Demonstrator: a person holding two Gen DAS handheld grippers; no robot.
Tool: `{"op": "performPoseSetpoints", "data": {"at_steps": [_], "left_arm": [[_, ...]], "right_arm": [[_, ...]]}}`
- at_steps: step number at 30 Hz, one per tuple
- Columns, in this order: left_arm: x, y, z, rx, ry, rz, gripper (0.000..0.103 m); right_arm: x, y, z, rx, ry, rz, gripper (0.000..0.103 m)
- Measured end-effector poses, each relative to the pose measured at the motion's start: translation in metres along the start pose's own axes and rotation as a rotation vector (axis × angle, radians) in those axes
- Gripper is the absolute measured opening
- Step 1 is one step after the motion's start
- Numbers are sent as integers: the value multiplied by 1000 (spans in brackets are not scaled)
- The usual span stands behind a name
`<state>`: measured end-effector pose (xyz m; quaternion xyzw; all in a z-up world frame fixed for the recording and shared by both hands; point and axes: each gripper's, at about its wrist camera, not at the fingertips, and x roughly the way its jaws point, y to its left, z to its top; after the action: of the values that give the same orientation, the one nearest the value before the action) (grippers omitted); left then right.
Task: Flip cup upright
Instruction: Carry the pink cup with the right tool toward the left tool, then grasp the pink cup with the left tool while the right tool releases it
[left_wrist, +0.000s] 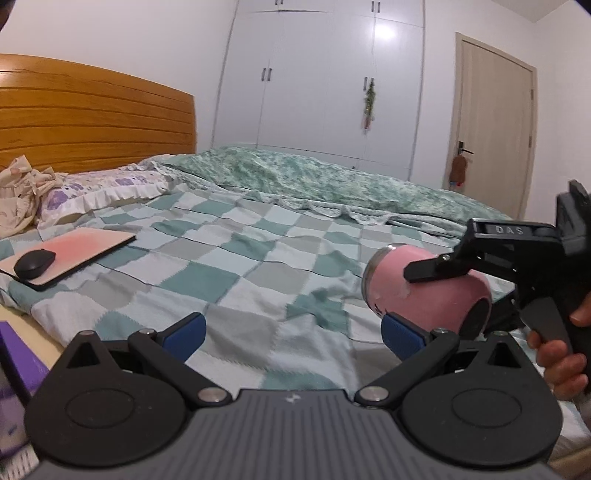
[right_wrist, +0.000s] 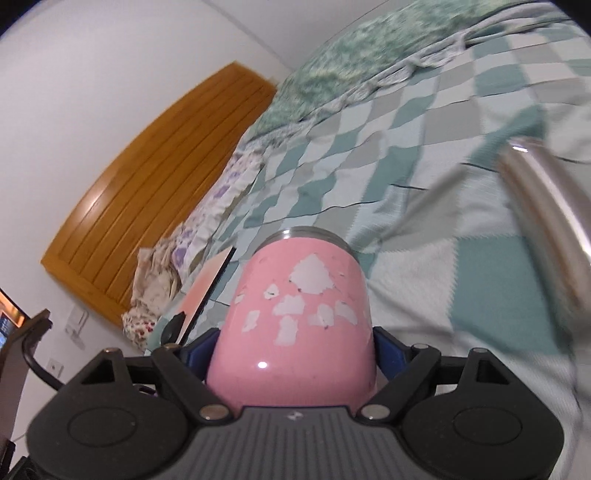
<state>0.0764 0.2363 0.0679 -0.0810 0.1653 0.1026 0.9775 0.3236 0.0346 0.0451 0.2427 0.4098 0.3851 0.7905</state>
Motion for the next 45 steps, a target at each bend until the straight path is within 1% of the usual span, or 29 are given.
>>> {"op": "performPoseSetpoints", "data": {"at_steps": [2, 4, 7, 9, 10, 13, 16, 17, 20, 26, 28, 30, 37, 40, 45], "left_arm": [[-9, -8, -4, -2, 6, -22, 103], [-16, -16, -9, -6, 13, -42, 103], [-26, -27, -15, -11, 25, -63, 103], [-33, -34, -21, -8, 34, -70, 103], [-36, -38, -23, -7, 38, -70, 103], [-41, -49, -30, -9, 56, -65, 103], [-44, -58, -35, -14, 80, -61, 103], [-45, -60, -37, -14, 88, -61, 103], [-48, -66, -41, -5, 108, -53, 103], [-53, -71, -43, 1, 128, -30, 103], [-54, -74, -42, 1, 134, -24, 103], [-55, -77, -41, 9, 134, -16, 103], [-51, -105, -34, 52, 136, -15, 103], [-43, -123, -31, 73, 147, -31, 103], [-26, -159, -24, 106, 178, -62, 103]], "right_arm": [[-21, -9, -15, 41, -18, -10, 85], [-38, -19, -30, 73, -42, -45, 85], [-64, -31, -49, 75, -100, -125, 85], [-79, -37, -62, 55, -146, -197, 85], [-84, -39, -69, 40, -170, -248, 85], [-88, -49, -84, 26, -202, -357, 85], [-85, -60, -99, 51, -213, -396, 84], [-84, -59, -102, 47, -230, -397, 84], [-82, -59, -102, 52, -232, -399, 84], [-83, -59, -98, 12, -187, -369, 85], [-88, -57, -95, -12, -180, -358, 98], [-99, -57, -92, -49, -201, -349, 103], [-154, -58, -79, -233, -314, -308, 103], [-175, -70, -72, -296, -348, -320, 103], [-200, -94, -68, -362, -384, -350, 103]]}}
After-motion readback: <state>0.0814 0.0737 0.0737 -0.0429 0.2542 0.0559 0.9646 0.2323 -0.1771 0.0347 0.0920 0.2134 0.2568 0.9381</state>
